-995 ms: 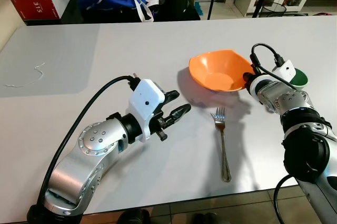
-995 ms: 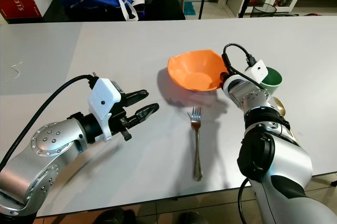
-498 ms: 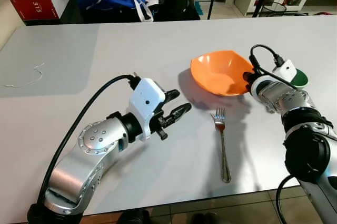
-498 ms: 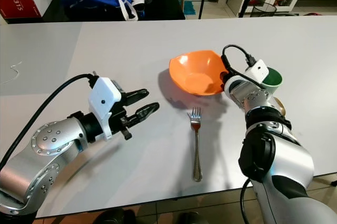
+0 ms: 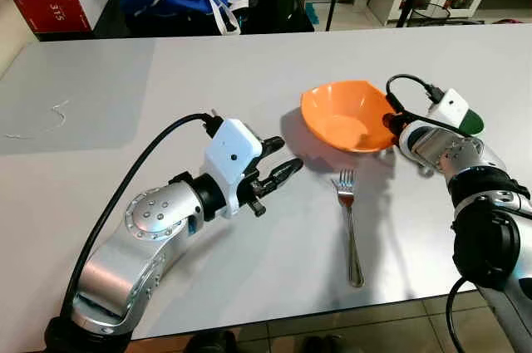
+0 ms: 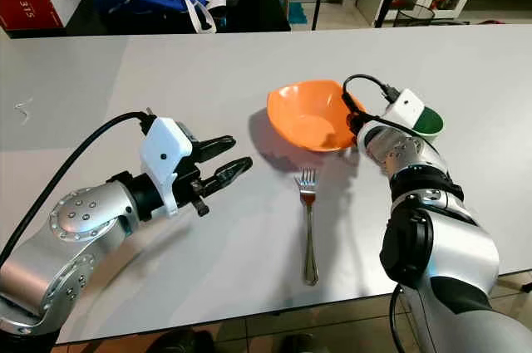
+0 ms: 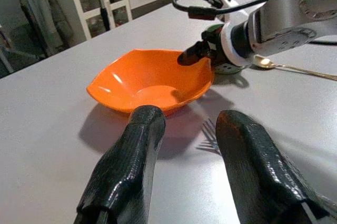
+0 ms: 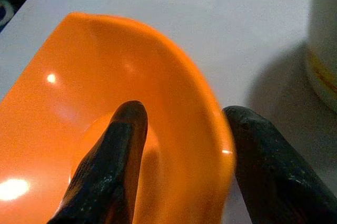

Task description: Setting the table

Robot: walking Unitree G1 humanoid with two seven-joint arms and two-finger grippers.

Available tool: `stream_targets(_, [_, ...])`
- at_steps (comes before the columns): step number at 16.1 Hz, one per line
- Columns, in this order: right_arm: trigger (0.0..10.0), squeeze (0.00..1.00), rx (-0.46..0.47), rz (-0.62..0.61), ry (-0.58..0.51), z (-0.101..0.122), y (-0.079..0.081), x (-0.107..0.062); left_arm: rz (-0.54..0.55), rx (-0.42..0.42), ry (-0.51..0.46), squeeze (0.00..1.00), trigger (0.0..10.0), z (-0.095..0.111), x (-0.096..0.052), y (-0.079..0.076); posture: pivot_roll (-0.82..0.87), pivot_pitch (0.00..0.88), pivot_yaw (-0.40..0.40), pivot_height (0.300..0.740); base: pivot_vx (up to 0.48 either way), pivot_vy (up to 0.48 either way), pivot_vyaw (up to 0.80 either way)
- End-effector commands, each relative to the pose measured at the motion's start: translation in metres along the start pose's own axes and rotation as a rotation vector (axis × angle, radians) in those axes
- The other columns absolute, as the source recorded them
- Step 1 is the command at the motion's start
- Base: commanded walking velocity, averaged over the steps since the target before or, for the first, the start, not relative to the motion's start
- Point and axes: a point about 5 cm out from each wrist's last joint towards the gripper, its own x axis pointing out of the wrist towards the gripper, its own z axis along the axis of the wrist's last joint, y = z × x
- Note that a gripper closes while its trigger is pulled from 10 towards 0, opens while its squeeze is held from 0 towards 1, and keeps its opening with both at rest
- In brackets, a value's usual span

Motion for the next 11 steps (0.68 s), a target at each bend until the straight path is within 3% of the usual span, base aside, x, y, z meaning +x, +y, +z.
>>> stream_targets(1, [10.0,0.00,-0.084,0.016,-0.045,0.015,0.007,-0.003,0.013,0.011,0.013,0.00,10.0,-0.002,0.000,0.002,0.00,0.056,-0.006,0.740,0.000,0.000,0.00])
stream_targets(2, [10.0,0.00,-0.197,0.031,-0.079,0.016,0.009,-0.004,0.028,0.015,0.024,0.00,10.0,-0.003,-0.001,0.004,0.00,0.052,-0.009,0.740,0.000,0.000,0.00])
stream_targets(6, [10.0,0.00,-0.446,0.078,-0.169,0.018,0.015,-0.006,0.090,0.056,0.065,0.00,10.0,-0.008,-0.004,0.011,0.00,0.050,-0.019,0.740,0.000,0.000,0.00])
stream_targets(9, [10.0,0.00,-0.515,0.070,-0.241,0.022,0.016,-0.009,0.097,0.061,0.071,0.00,10.0,-0.009,-0.006,0.012,0.00,0.051,-0.022,0.740,0.000,0.000,0.00])
stream_targets(11, [10.0,0.00,-0.532,0.138,-0.379,0.032,0.026,-0.018,0.113,0.076,0.063,0.00,10.0,-0.008,-0.006,0.012,0.00,0.052,-0.027,0.740,0.000,0.000,0.00])
